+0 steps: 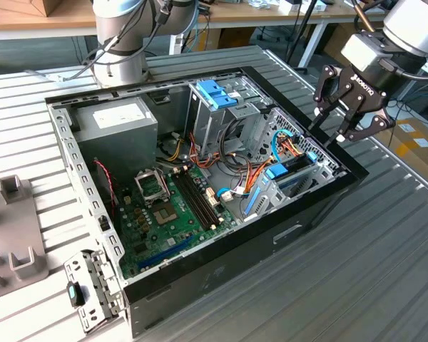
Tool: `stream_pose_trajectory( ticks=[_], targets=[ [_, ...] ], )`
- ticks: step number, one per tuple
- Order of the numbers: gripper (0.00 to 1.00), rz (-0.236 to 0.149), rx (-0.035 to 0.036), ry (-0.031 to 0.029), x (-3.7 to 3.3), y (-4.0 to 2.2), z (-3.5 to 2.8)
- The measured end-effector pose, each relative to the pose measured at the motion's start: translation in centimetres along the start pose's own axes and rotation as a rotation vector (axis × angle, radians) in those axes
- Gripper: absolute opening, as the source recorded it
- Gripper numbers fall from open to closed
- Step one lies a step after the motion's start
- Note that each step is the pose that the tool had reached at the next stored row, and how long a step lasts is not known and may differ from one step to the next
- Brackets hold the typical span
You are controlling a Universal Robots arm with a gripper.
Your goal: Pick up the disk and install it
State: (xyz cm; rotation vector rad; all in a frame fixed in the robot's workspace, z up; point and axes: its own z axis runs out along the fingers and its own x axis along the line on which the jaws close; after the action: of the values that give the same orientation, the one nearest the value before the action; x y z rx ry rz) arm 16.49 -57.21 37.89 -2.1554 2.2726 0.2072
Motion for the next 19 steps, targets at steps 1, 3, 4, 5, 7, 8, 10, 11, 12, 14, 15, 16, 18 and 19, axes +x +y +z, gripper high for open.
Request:
stream_pose_trajectory(
  ticks=[1, 3, 4, 5, 7, 8, 10, 11, 12, 14, 15, 16, 18, 19],
  targets=[
    [0.48, 0.0, 0.0, 0.0, 0.0, 0.0, 0.0],
    [0.48, 0.0, 0.0001, 0.0, 0.0, 0.1, 0.01],
    [0.48, 0.0, 0.0001, 0.0001, 0.01, 0.29, 0.02],
    [0.48, 0.0, 0.0001, 0.0, 0.02, 0.46, 0.04],
    [0.48, 0.0, 0.0001, 0.0, 0.04, 0.74, 0.07],
    [0.48, 0.0, 0.0001, 0.0001, 0.05, 0.88, 0.08],
    [0.48, 0.0, 0.0001, 0.0001, 0.06, 1.19, 0.1],
    [0.48, 0.0, 0.0001, 0.0001, 0.07, 1.35, 0.12],
    [0.48, 0.0, 0.0001, 0.0, 0.07, 1.46, 0.13],
    [0.48, 0.0, 0.0001, 0.0, 0.06, 1.61, 0.15],
    [0.48, 0.0, 0.0001, -0.0001, 0.06, 1.78, 0.17],
    [0.48, 0.0, 0.0001, 0.0001, 0.06, 1.92, 0.17],
    [0.48, 0.0, 0.0, 0.0001, 0.07, 2.05, 0.19],
    [0.48, 0.0, 0.0, 0.0, 0.07, 2.15, 0.2]
  ],
)
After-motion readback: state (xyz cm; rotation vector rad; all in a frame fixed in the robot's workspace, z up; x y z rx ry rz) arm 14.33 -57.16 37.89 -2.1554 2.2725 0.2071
